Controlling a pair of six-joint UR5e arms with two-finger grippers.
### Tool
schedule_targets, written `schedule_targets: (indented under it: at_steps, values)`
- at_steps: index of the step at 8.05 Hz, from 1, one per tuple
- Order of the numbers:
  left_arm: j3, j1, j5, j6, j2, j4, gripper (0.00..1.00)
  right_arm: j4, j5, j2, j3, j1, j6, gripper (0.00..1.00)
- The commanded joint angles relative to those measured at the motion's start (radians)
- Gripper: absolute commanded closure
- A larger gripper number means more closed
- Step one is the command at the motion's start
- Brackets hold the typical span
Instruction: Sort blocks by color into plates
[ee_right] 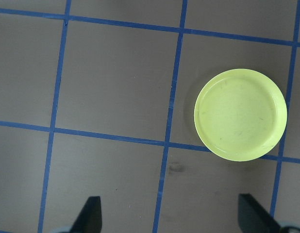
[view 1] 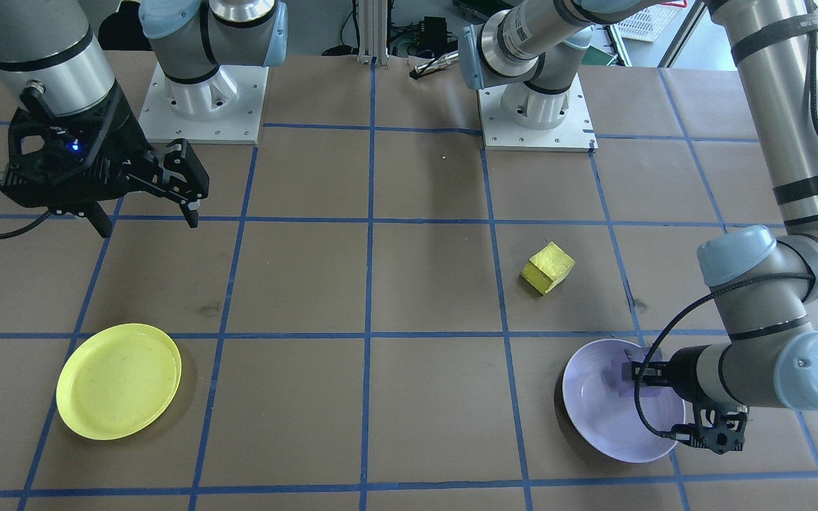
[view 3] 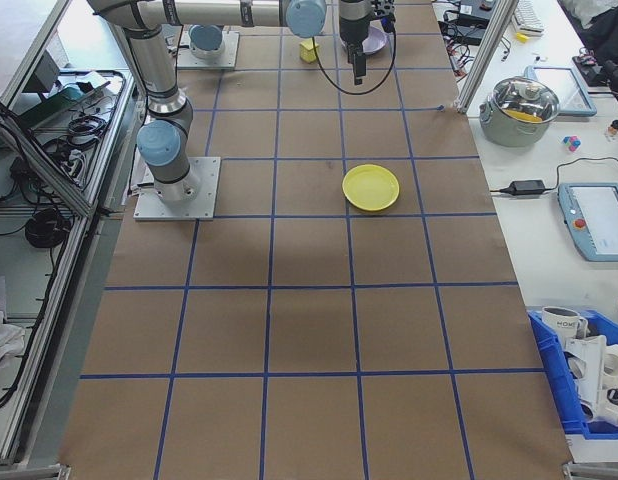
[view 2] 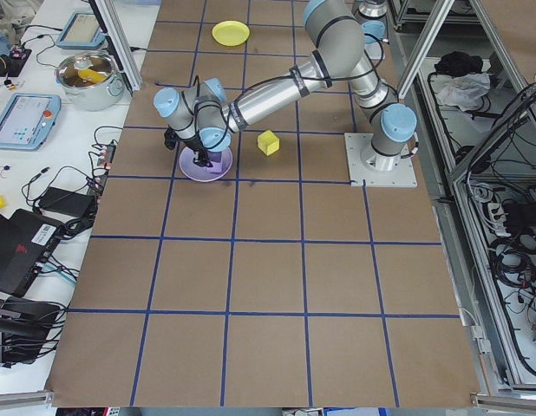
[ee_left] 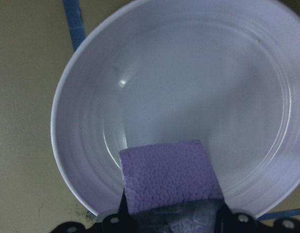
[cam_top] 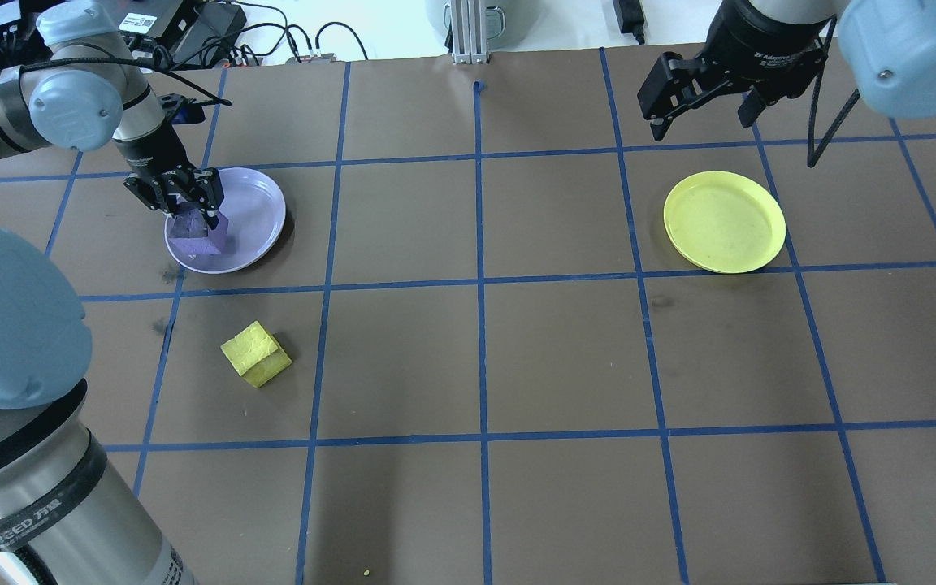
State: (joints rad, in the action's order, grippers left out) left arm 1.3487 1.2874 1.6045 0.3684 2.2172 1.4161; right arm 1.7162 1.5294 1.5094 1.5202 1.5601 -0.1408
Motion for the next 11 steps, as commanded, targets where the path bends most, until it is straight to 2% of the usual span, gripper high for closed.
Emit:
schedule_targets:
  at_steps: [1,2,3,4,7,9,11]
  values:
    - [-0.002,0.015,0.0,-0.025,0.012,-0.009,0.96,0.003,-0.002,0.0,0.0,0.0,0.001,0.0]
    - [-0.002,0.015,0.0,-0.025,0.012,-0.011,0.47,0.002,-0.002,0.0,0.0,0.0,0.001,0.0]
    - [-0.002,0.016,-0.003,-0.028,0.009,-0.009,0.14,-0.001,-0.002,0.0,0.0,0.0,0.0,0.0]
    - [-0.002,0.016,0.0,-0.028,-0.008,-0.009,0.03,-0.024,-0.002,0.0,0.0,0.0,0.001,0.0]
    - [0.007,0.03,0.0,-0.023,-0.092,0.006,0.0,-0.023,-0.002,0.0,0.0,0.0,0.001,0.0]
    - [0.023,0.076,-0.082,-0.057,-0.173,0.01,0.0,-0.023,-0.002,0.0,0.0,0.0,0.007,0.0]
    - [0.114,0.055,-0.087,-0.298,-0.208,0.011,0.0,-0.024,-0.002,0.0,0.0,0.0,0.007,0.0]
